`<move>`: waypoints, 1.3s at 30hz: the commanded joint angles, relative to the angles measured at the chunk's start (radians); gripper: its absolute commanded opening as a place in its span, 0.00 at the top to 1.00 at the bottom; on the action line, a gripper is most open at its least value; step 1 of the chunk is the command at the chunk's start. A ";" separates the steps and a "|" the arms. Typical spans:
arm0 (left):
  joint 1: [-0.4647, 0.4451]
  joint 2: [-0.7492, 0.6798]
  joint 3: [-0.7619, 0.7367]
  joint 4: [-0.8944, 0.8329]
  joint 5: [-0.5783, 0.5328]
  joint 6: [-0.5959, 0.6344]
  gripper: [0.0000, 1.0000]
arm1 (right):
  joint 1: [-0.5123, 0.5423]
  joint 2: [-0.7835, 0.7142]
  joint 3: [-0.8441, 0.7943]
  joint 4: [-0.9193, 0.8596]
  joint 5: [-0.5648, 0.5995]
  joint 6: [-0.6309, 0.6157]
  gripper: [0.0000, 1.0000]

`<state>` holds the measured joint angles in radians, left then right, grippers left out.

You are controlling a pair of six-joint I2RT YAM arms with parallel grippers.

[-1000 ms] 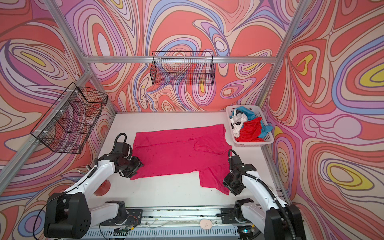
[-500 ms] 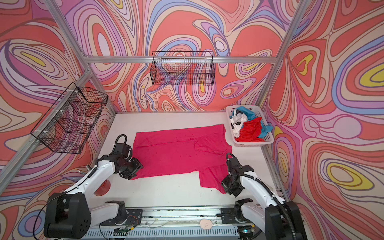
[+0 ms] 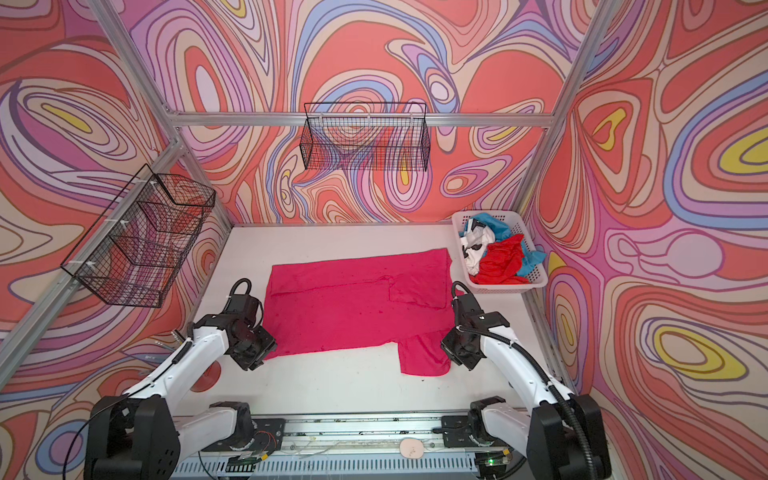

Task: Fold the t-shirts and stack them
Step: 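Grasp the pink shirt's near hem corners with both grippers, then lift the near hem with both grippers and fold it toward the far edge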

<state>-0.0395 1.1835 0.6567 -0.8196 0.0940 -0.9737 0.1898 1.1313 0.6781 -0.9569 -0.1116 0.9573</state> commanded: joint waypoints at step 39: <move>-0.003 0.085 0.079 0.051 -0.094 -0.042 1.00 | 0.004 0.050 0.175 -0.041 0.038 -0.084 1.00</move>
<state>-0.0395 1.2961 0.6708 -0.7265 0.0067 -1.0222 0.1898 1.1625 0.8082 -0.9707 -0.0959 0.8997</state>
